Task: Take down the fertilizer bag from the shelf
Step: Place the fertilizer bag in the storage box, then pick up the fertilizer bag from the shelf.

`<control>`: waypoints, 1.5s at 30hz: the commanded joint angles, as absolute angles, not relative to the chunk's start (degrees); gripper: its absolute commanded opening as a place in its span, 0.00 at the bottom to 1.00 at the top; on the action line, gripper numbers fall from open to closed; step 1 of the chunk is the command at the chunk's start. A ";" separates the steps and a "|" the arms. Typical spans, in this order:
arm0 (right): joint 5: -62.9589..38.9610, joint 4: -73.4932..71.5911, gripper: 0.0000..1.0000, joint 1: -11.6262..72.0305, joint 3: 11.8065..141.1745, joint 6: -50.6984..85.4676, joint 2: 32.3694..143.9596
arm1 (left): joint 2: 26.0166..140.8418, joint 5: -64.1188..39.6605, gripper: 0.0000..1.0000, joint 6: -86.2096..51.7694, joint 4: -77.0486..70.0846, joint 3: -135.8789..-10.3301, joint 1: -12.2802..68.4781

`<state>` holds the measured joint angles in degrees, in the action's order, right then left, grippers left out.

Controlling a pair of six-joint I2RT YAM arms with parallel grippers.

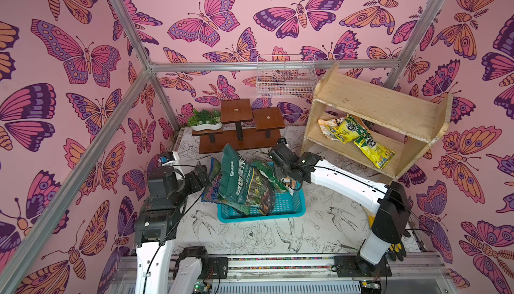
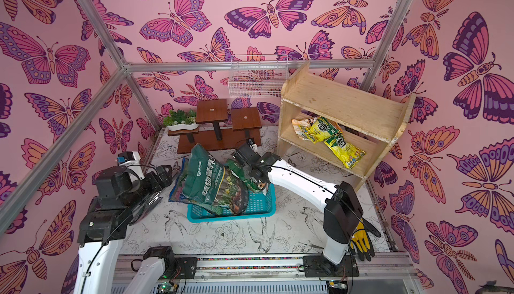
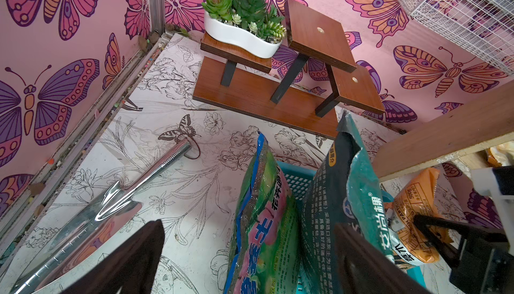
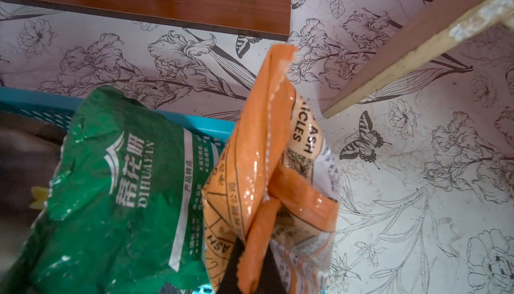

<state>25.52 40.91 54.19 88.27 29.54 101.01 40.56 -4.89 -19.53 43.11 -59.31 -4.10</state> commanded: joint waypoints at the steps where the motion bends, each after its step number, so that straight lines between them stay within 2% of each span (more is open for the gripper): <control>1: 24.88 37.59 0.00 55.35 87.75 30.89 104.79 | 39.99 -4.56 1.00 -19.07 42.29 -58.62 -4.08; 9: 24.62 31.77 0.00 58.50 85.85 29.84 107.22 | 39.99 -4.57 1.00 -19.15 42.21 -58.62 -4.10; 16: 24.16 32.95 0.00 59.63 87.55 29.99 107.68 | 39.88 -4.57 1.00 -19.09 42.30 -58.60 -4.04; 18: 24.42 32.68 0.13 60.00 86.97 29.35 106.78 | 39.86 -4.56 1.00 -19.12 42.35 -58.62 -4.09; 22: 25.35 30.22 0.45 61.11 83.98 27.46 102.30 | 39.90 -4.57 1.00 -19.07 42.35 -58.62 -4.07; 25: 25.39 30.24 0.58 61.23 83.08 26.56 98.68 | 39.88 -4.56 1.00 -18.99 42.35 -58.62 -4.07; 31: 28.78 33.84 0.69 61.29 84.77 23.91 92.95 | 39.90 -4.39 1.00 -18.98 42.37 -58.54 -4.04; 39: 37.90 43.87 0.74 60.93 92.80 18.67 89.34 | 40.10 -4.75 1.00 -19.03 42.21 -58.54 -4.04; 45: 39.69 43.79 0.79 57.93 90.72 15.69 82.22 | 40.13 -3.96 1.00 -18.91 42.32 -58.36 -4.13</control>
